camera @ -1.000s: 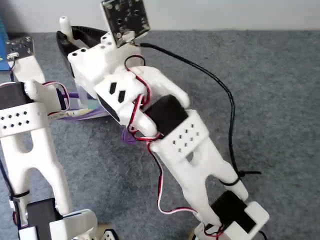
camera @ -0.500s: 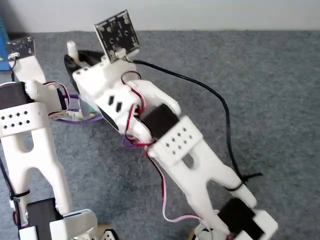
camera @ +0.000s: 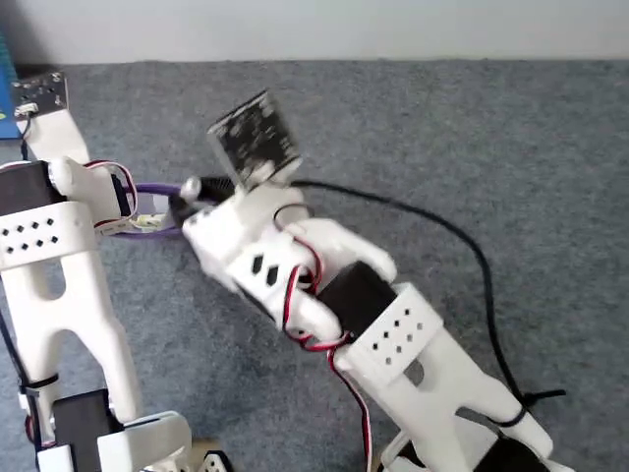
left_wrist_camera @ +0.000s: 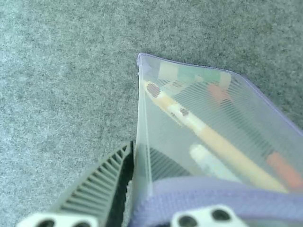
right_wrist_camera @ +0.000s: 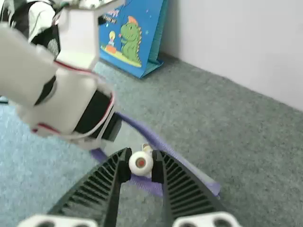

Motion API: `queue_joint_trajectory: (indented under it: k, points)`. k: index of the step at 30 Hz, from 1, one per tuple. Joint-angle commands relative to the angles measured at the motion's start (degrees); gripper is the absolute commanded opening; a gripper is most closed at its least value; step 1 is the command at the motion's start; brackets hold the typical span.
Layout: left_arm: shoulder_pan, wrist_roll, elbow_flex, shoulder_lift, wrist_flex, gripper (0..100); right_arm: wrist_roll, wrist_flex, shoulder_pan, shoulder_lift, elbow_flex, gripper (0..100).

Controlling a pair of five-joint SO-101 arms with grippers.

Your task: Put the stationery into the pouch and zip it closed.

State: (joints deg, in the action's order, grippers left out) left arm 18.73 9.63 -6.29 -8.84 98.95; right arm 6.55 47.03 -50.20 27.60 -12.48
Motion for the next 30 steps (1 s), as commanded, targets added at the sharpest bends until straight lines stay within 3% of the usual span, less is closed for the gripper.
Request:
queue_joint_trajectory:
  k: [1, 7, 13, 17, 24, 30]
  points:
    - [0.7, 0.35, -0.13, -0.09, 1.49, 1, -2.46, 0.31, -3.03, 5.58, -4.13, 0.8]
    - [0.7, 0.35, -0.13, -0.09, 1.49, 1, -4.48, -6.29, -4.09, 4.53, -11.78, 2.4]
    - [0.62, 0.35, -0.13, -0.09, 1.49, 1, -4.22, -7.96, -2.77, -4.88, -4.22, 25.9]
    - [0.62, 0.35, -0.13, -0.09, 1.49, 1, -2.11, -4.26, -0.22, -6.29, 4.04, 20.8]
    - [0.62, 0.35, -0.13, -0.09, 1.49, 1, -0.79, 11.3, 9.19, -3.21, 12.22, 8.5]
    - [0.62, 0.35, -0.13, -0.09, 1.49, 1, 2.73, 30.2, 12.79, -0.92, 12.13, 17.8]
